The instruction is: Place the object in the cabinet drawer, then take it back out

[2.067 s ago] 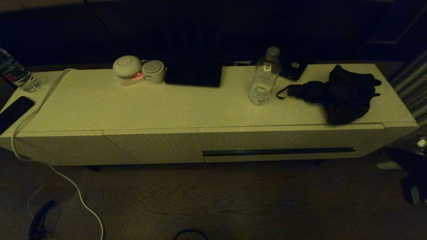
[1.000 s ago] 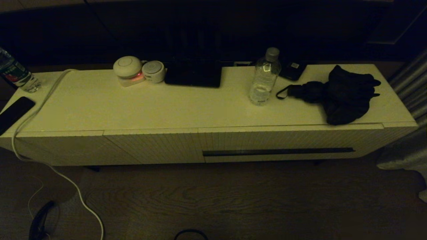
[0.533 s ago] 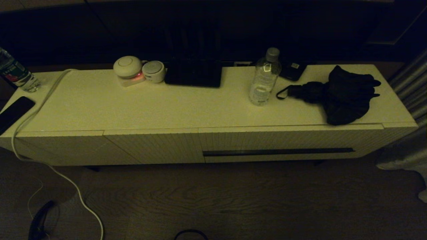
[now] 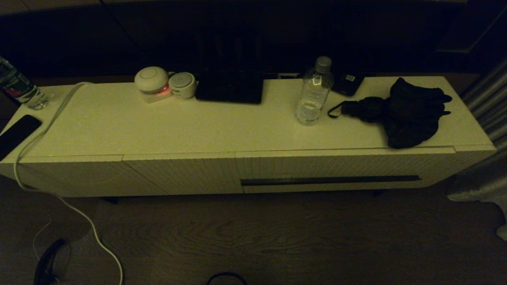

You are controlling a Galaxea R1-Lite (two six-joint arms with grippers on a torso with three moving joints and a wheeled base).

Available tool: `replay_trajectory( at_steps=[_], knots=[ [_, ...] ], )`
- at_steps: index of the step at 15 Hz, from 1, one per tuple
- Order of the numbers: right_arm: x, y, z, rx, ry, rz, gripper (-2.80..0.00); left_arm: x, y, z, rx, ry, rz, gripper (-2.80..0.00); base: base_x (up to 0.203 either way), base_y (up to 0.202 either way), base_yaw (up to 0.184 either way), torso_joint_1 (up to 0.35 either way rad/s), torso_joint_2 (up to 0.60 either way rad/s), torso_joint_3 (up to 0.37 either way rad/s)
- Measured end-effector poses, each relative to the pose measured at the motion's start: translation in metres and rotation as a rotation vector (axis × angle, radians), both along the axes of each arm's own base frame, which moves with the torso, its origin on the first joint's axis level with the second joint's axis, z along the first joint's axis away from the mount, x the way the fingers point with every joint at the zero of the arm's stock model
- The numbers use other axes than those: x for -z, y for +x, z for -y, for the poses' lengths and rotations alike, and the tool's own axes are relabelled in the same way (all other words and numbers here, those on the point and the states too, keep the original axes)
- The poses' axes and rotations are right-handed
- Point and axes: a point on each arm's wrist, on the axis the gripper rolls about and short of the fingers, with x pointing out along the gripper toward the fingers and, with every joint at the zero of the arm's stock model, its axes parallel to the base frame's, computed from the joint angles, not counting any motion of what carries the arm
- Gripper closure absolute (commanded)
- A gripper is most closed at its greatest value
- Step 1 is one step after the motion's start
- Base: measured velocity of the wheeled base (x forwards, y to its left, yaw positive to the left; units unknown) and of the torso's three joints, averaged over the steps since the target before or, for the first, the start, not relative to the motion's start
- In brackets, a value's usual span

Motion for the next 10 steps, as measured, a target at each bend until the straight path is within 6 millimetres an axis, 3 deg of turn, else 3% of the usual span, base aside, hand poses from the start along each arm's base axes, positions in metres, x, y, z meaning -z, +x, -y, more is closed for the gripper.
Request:
replay_trajectory(
  at_steps=[4,8,10],
  knots=[
    [0.0041,0.0093,0.0004,0.017,-0.004,0.137,0.0,0.0001,0.0,0.0,0.0,0.0,-0.001,0.0,0.0,0.0,0.0,0.0,0.0,0.0],
    [0.0057,0.0117,0.0016,0.076,0.097,0.177,0.0,0.0001,0.0,0.0,0.0,0.0,-0.001,0.0,0.0,0.0,0.0,0.0,0.0,0.0],
    [0.0073,0.0119,0.0016,0.073,0.049,0.167,0.0,0.0001,0.0,0.0,0.0,0.0,-0.001,0.0,0.0,0.0,0.0,0.0,0.0,0.0]
  ],
)
